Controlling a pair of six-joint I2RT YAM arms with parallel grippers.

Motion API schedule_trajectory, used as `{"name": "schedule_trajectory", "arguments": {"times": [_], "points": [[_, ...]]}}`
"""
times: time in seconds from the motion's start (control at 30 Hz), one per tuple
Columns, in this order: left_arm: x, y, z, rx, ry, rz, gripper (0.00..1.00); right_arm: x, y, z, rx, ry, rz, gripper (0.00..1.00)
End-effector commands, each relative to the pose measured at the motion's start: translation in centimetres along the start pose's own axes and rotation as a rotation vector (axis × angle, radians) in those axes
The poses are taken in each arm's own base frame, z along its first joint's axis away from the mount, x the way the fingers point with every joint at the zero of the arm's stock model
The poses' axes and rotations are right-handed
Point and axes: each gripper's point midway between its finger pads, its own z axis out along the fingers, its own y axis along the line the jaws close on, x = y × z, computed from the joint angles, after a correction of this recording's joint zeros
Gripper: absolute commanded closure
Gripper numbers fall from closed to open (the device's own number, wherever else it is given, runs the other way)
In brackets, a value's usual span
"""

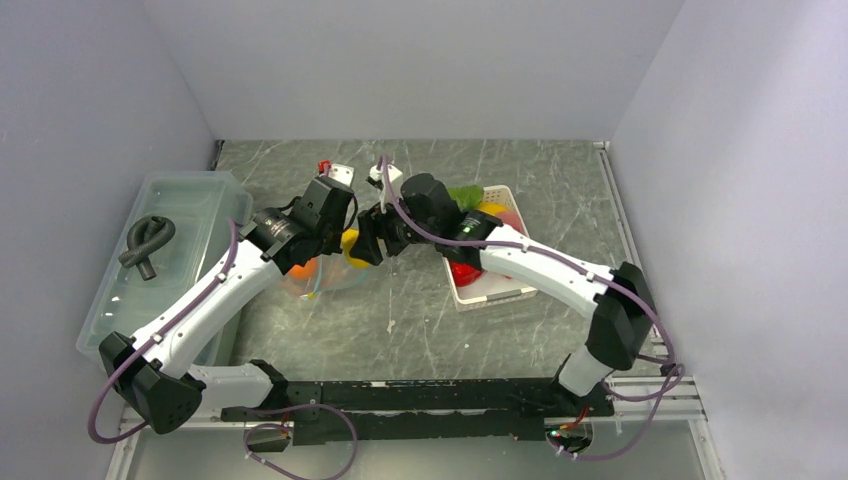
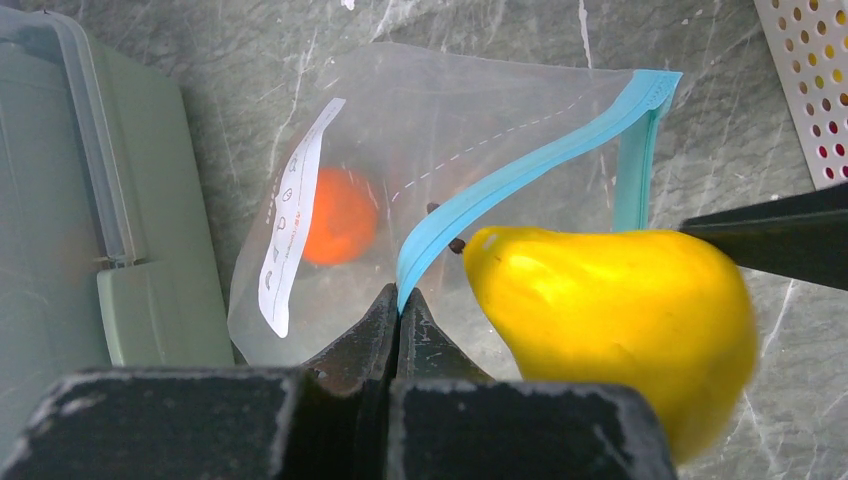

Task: Place the food in the zip-top bag and seal the zipper
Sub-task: Place the fake fruit in the zipper food storage bag, then pick up the fake fruit from the bin.

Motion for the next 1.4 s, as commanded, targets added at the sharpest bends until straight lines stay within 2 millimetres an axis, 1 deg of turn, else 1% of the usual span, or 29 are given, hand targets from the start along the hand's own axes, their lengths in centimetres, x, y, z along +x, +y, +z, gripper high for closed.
{"name": "schedule_trajectory", "arguments": {"times": [0.0, 0.23, 0.33, 0.43, 0.63, 0.7, 0.83, 1.0, 1.13, 1.3, 1.37], "points": [[-0.8, -0.1, -0.5, 0.025, -0.043, -0.020, 1.00, -2.1, 0.3, 1.0, 0.029, -0.055, 0.022, 0.58], [-0.8, -0.1, -0.5, 0.027, -0.043, -0.021, 1.00, -2.0, -1.0, 2.5, 0.087, -0.089, 0.076, 0.58], [-0.8, -0.1, -0.5, 0.028, -0.043, -0.021, 1.00, -2.1, -1.6, 3.0, 0.123, -0.102, 0.104, 0.52], [-0.8, -0.1, -0.5, 0.028, -0.042, -0.020, 1.00, -2.2, -2.1, 3.4, 0.147, -0.113, 0.129, 0.36], [-0.7, -0.1, -0.5, 0.026, -0.043, -0.020, 1.00, -2.6, -2.2, 3.6, 0.159, -0.126, 0.150, 0.14], [-0.8, -0.1, -0.5, 0.025, -0.045, -0.023, 1.00, -2.8, -2.2, 3.3, 0.162, -0.134, 0.150, 0.10], [-0.8, 0.0, -0.5, 0.023, -0.044, -0.021, 1.00, -3.0, -1.9, 2.6, 0.159, -0.143, 0.144, 0.07], [-0.7, 0.0, -0.5, 0.020, -0.042, -0.021, 1.00, -3.0, -1.9, 1.2, 0.173, -0.152, 0.133, 0.07], [-0.7, 0.0, -0.4, 0.019, -0.041, -0.021, 1.00, -2.6, -2.0, -0.2, 0.189, -0.139, 0.116, 0.07], [-0.7, 0.0, -0.4, 0.016, -0.043, -0.021, 1.00, -1.9, -3.5, -2.6, 0.292, -0.136, 0.086, 0.08], [-0.8, 0.1, -0.5, 0.015, -0.044, -0.022, 1.00, -1.6, -4.5, -3.8, 0.350, -0.133, 0.071, 0.08]]}}
